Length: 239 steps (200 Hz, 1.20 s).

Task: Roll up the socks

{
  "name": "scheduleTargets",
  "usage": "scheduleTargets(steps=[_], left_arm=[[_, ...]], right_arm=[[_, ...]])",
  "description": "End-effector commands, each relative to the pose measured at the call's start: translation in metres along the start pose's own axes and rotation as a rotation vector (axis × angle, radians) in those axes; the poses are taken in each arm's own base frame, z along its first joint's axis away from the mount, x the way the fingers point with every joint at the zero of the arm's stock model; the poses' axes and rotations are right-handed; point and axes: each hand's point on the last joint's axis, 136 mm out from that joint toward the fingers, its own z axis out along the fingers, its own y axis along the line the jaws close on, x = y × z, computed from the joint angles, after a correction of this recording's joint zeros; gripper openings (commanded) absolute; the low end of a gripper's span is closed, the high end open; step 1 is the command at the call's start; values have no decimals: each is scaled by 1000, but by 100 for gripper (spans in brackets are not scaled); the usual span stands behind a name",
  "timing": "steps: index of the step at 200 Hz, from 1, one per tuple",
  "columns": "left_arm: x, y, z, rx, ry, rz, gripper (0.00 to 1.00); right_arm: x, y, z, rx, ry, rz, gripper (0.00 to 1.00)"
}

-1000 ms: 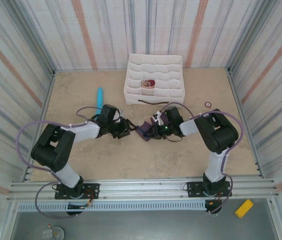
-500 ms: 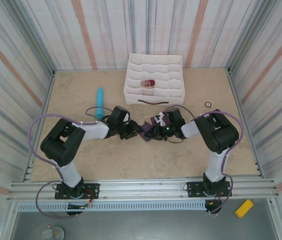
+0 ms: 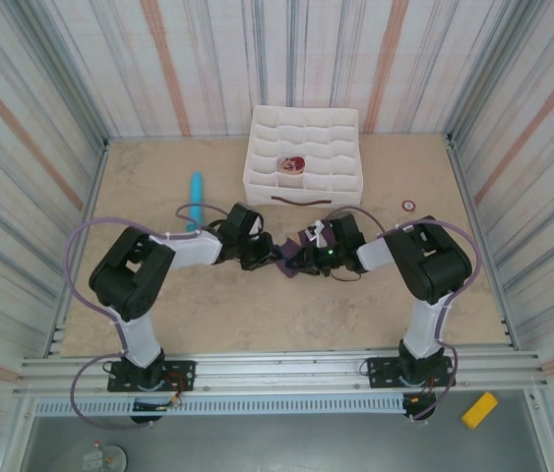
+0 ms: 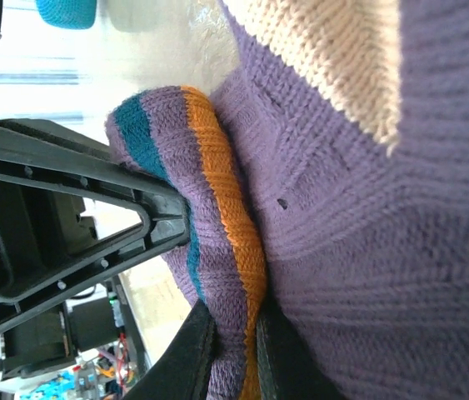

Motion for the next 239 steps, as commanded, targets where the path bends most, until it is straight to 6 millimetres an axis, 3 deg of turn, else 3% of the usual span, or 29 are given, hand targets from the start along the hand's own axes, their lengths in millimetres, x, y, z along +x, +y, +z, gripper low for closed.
scheduleTargets(steps=[1,46,97,145,166,239], left_arm=[[6,36,-2,-152,30,-12,0],[3,47,-26,-181,23,-6,0],[9,56,-47,-181,52,-25,0],[16,67,-52,-174,92,-37,0],[19,71,-53,-155,107,-52,0],[26,76,-57,-148,127,-54,0]], right_arm=[[17,-38,-12,202,6,50,15],[16,-5,-28,298,-24,-184,44],[24,45,-31,562,-97,-684,57],[42,81,-5,757,-153,-1157,60],[46,84,9,813,-157,-1270,62],[37,67,53,982,-160,-1445,61]])
